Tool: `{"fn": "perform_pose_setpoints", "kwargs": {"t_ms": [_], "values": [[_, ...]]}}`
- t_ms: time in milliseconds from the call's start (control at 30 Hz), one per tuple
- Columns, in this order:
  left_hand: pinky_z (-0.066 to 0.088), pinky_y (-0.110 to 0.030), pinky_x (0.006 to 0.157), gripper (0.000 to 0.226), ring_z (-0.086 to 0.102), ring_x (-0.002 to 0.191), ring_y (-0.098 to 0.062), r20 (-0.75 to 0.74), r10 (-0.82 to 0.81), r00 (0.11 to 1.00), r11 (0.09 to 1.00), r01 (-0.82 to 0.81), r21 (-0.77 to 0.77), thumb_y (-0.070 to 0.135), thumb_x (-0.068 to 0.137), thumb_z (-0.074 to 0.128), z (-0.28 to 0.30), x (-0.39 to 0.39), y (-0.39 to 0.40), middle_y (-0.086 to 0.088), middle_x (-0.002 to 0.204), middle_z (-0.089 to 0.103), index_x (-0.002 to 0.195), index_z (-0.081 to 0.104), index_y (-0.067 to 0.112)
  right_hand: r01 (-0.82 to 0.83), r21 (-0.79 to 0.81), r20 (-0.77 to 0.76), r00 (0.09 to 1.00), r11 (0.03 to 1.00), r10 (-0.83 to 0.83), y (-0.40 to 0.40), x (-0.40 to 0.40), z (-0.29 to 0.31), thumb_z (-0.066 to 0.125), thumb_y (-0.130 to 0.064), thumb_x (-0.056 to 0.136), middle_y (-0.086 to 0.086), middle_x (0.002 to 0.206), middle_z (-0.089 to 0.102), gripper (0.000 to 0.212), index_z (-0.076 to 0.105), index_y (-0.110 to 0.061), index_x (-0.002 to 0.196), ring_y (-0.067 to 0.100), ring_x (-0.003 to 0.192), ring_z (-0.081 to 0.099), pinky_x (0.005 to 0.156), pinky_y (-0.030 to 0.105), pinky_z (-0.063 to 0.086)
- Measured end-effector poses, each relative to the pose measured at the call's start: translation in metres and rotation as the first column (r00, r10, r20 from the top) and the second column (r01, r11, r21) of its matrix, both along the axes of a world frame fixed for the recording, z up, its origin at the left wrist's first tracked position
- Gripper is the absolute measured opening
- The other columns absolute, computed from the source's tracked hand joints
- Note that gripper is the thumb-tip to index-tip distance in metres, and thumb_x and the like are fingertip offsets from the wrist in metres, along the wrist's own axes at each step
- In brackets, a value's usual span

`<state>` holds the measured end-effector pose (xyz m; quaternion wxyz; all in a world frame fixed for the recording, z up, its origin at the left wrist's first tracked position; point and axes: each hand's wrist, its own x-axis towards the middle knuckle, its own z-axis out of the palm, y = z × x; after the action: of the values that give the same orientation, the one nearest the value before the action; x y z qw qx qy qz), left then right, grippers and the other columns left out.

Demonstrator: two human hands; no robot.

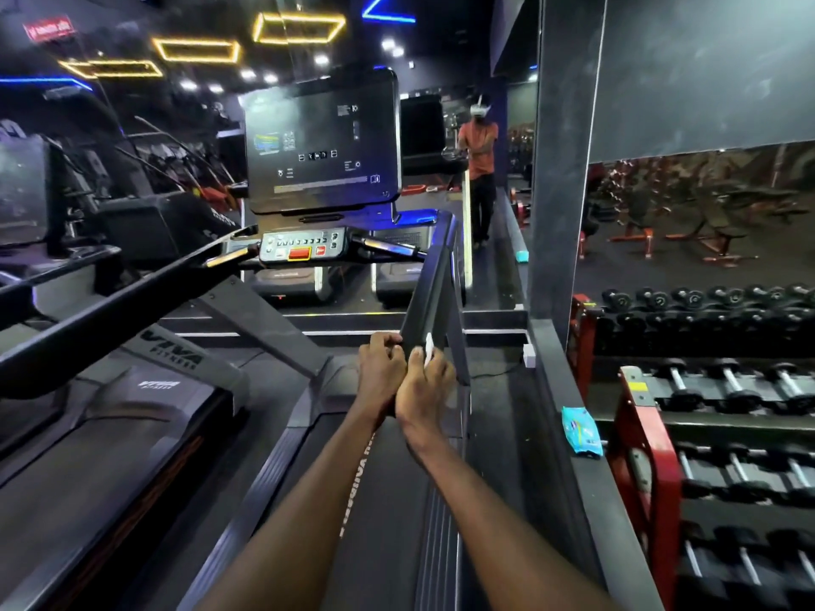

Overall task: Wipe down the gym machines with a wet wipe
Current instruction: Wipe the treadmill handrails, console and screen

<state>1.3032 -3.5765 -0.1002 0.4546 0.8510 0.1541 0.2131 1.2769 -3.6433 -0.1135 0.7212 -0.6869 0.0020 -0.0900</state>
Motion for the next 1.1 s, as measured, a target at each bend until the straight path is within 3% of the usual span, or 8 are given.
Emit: {"fn": "perform_pose_setpoints", "kwargs": {"t_ms": [100, 200, 367, 600, 700, 833, 967, 1100], "values": [[0.046, -0.046, 0.099, 0.018, 0.055, 0.106, -0.027, -0.044, -0.047, 0.998, 0.998, 0.049, 0.027, 0.017, 0.099, 0.042, 0.003, 0.001, 0.001, -0.009, 0.119, 0.053, 0.113, 0.051, 0.024, -0.054, 0.152, -0.021, 0.998, 0.987, 0.058, 0.005, 0.01, -0.018, 0.026, -0.077, 0.086, 0.006, 0.127, 0.061, 0.083, 0.056, -0.011, 0.127, 0.019, 0.12, 0.055, 0.107, 0.046, 0.041], [0.042, -0.038, 0.099, 0.023, 0.049, 0.104, -0.026, -0.123, -0.06, 0.991, 0.996, 0.067, 0.053, 0.019, 0.102, 0.039, 0.007, 0.005, 0.003, -0.008, 0.119, 0.043, 0.123, 0.048, 0.018, -0.145, 0.088, -0.028, 0.989, 0.986, 0.148, 0.001, -0.004, -0.027, 0.02, -0.091, 0.08, 0.006, 0.13, 0.059, 0.098, 0.053, -0.012, 0.13, 0.02, 0.124, 0.054, 0.107, 0.05, 0.042], [0.049, -0.045, 0.095, 0.009, 0.057, 0.106, -0.032, -0.124, -0.096, 0.988, 0.995, 0.099, 0.017, 0.026, 0.097, 0.049, 0.008, 0.012, 0.008, -0.016, 0.119, 0.055, 0.106, 0.046, 0.025, -0.163, -0.197, -0.025, 0.987, 0.967, 0.161, -0.016, -0.003, 0.007, 0.015, -0.057, 0.104, 0.007, 0.158, 0.035, 0.063, 0.036, -0.021, 0.152, 0.025, 0.148, 0.026, 0.122, 0.046, 0.015], [0.044, -0.038, 0.09, 0.015, 0.053, 0.099, -0.029, -0.136, -0.055, 0.989, 0.997, 0.062, 0.05, 0.016, 0.1, 0.033, 0.011, 0.012, 0.003, -0.016, 0.12, 0.051, 0.107, 0.044, 0.023, -0.192, -0.16, 0.051, 0.978, 0.968, 0.202, -0.013, -0.048, -0.023, 0.009, -0.084, 0.083, 0.005, 0.158, 0.031, 0.099, 0.023, -0.017, 0.155, 0.019, 0.145, 0.027, 0.12, 0.044, 0.025], [0.045, -0.037, 0.085, 0.014, 0.054, 0.103, -0.031, -0.124, -0.089, 0.988, 0.995, 0.094, 0.041, 0.012, 0.1, 0.036, 0.012, 0.015, 0.007, -0.018, 0.12, 0.053, 0.109, 0.045, 0.019, -0.19, -0.184, 0.09, 0.974, 0.964, 0.209, -0.013, -0.019, -0.009, 0.005, -0.082, 0.084, 0.004, 0.158, 0.029, 0.096, 0.027, -0.019, 0.153, 0.019, 0.146, 0.024, 0.12, 0.046, 0.021], [0.039, -0.03, 0.071, 0.012, 0.054, 0.091, -0.02, -0.094, -0.028, 0.995, 0.996, 0.036, 0.087, 0.014, 0.103, 0.035, 0.01, 0.015, 0.003, -0.01, 0.111, 0.058, 0.106, 0.046, 0.019, -0.32, -0.109, -0.042, 0.947, 0.941, 0.318, -0.029, -0.025, -0.024, 0.015, -0.074, 0.087, 0.002, 0.167, 0.008, 0.091, 0.008, -0.019, 0.159, 0.015, 0.153, 0.004, 0.124, 0.043, 0.009], [0.041, -0.031, 0.074, 0.014, 0.052, 0.086, -0.015, -0.079, -0.039, 0.996, 0.996, 0.045, 0.075, 0.016, 0.104, 0.036, 0.007, 0.01, 0.004, -0.001, 0.099, 0.055, 0.112, 0.047, 0.017, -0.337, -0.223, 0.082, 0.929, 0.915, 0.362, -0.02, -0.051, -0.03, 0.014, -0.067, 0.093, 0.0, 0.166, -0.01, 0.084, -0.002, -0.018, 0.159, 0.011, 0.152, -0.011, 0.124, 0.04, -0.001], [0.045, -0.03, 0.082, 0.012, 0.051, 0.091, -0.015, -0.031, -0.122, 0.992, 0.992, 0.122, 0.019, 0.009, 0.103, 0.041, 0.008, 0.005, 0.007, -0.004, 0.103, 0.053, 0.112, 0.047, 0.015, -0.328, -0.255, 0.032, 0.937, 0.91, 0.347, -0.018, 0.004, -0.014, 0.01, -0.069, 0.096, 0.013, 0.167, 0.003, 0.085, 0.009, -0.012, 0.159, 0.024, 0.153, 0.001, 0.124, 0.042, 0.001]]}}
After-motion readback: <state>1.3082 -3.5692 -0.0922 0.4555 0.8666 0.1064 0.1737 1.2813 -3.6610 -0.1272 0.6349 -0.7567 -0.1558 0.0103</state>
